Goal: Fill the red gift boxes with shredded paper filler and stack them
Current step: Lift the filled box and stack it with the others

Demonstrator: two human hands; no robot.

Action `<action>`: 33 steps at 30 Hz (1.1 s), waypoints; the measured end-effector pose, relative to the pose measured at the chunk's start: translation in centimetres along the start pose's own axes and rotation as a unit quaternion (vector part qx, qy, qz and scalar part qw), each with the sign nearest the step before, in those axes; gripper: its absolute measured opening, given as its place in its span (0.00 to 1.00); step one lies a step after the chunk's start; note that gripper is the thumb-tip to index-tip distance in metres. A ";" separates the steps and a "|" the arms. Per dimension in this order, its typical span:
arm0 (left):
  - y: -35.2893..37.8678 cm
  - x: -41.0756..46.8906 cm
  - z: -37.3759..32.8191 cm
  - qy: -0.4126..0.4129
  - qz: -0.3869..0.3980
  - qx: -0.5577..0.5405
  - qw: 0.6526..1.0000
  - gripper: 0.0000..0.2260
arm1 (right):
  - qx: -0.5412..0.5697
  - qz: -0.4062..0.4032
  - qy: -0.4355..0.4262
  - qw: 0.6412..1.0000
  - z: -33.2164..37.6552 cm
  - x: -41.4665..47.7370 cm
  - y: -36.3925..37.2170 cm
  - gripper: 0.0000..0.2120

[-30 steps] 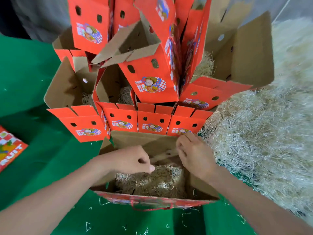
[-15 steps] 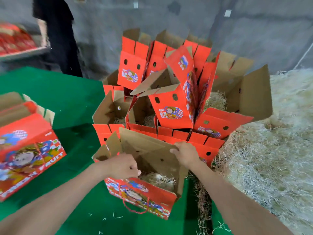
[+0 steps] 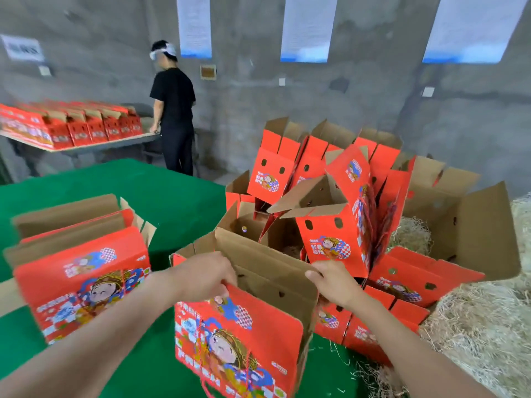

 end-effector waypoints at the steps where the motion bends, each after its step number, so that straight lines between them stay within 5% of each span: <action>1: -2.2 -0.5 0.3 0.001 -0.015 0.021 1.000 0.06 | 0.021 -0.026 -0.010 0.999 0.9 0.4 -1.7 0.20; 5: -11.9 -1.7 1.7 0.006 -0.142 0.203 0.969 0.08 | 0.187 -0.114 0.031 0.975 2.1 1.5 -7.2 0.14; 8: -17.5 -1.4 4.2 -0.030 -0.209 0.239 0.948 0.08 | 0.376 -0.126 0.088 0.914 3.2 2.4 -8.3 0.09; 11: -20.8 -0.5 6.6 -0.033 -0.261 0.096 0.960 0.08 | 0.410 -0.180 0.096 0.889 5.1 3.9 -9.0 0.10; 15: -22.8 2.3 10.8 -0.051 -0.369 -0.066 0.926 0.14 | 0.377 -0.291 0.117 0.872 6.3 6.7 -10.0 0.11; 19: -19.6 4.6 16.1 -0.122 -0.445 -0.450 0.764 0.20 | 0.393 -0.351 0.179 0.831 6.6 9.8 -10.5 0.11; 21: -15.2 6.7 17.4 -0.160 -0.369 -0.581 0.707 0.17 | 0.347 -0.363 0.188 0.844 7.5 11.4 -10.6 0.11; 23: -11.3 8.3 17.1 -0.148 -0.278 -0.634 0.706 0.11 | 0.221 -0.352 0.158 0.896 9.5 13.1 -10.7 0.19; 26: -7.3 10.4 18.9 -0.135 -0.255 -0.642 0.710 0.10 | 0.058 -0.239 0.085 0.966 12.7 16.0 -7.7 0.24; 29: -5.6 11.7 21.8 -0.157 -0.297 -0.628 0.702 0.16 | 0.010 -0.220 0.087 0.972 13.1 17.6 -6.0 0.28; 33: -5.2 13.0 23.9 -0.161 -0.336 -0.558 0.742 0.17 | -0.067 -0.282 0.059 0.955 15.1 19.2 -8.3 0.38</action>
Point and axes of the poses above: each hand's wrist, its own x-axis towards the middle knuckle, its own y-axis out of the palm, z = x × y, the point moved 9 cm from there along x, towards the middle knuckle
